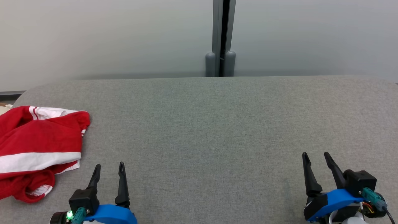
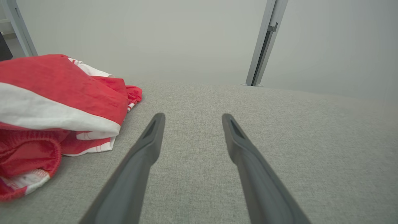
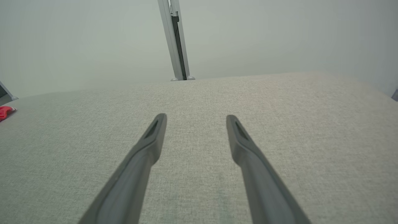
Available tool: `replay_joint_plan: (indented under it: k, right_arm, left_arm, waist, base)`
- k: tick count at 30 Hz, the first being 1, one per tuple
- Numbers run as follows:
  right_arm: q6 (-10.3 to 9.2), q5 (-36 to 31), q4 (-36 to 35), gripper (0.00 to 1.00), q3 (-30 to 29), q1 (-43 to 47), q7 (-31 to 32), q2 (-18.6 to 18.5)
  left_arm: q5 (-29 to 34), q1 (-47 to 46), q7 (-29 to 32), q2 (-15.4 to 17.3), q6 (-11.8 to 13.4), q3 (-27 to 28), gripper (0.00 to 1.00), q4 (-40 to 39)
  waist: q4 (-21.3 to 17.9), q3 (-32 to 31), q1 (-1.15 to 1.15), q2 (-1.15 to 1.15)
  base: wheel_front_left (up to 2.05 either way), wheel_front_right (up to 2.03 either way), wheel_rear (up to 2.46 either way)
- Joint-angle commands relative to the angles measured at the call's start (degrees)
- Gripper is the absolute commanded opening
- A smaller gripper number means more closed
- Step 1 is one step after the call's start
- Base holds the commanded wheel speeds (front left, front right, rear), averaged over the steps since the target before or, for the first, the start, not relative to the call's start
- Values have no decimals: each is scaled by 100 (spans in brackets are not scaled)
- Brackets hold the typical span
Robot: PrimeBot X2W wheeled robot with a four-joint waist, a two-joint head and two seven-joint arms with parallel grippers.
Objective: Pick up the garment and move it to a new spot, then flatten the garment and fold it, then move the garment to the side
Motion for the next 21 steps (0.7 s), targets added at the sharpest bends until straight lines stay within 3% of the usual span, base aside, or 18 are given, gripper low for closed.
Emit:
replay_joint_plan:
  k: [1, 10, 16, 21]
  right_arm:
    - [2, -133, -37, 100, -21, 42, -51, -16]
    - [3, -547, 191, 100, -47, 36, -141, -18]
    - [3, -628, 210, 100, -29, 1, -192, -18]
    - [4, -720, 268, 100, 36, 47, -205, -18]
  left_arm:
    - [116, 27, -46, 3, 40, -3, 100, -23]
    - [476, -16, -138, -19, 60, -53, 100, 79]
    - [616, -134, -187, -23, 82, -98, 100, 80]
    - [430, -138, -206, -36, 179, -117, 100, 165]
  waist:
    - [0, 10, 0, 0]
    - [63, 96, 0, 0]
    - [302, 193, 0, 0]
    - [989, 245, 0, 0]
  base:
    - [0, 0, 0]
    - [0, 0, 0]
    - [0, 0, 0]
    - [0, 0, 0]
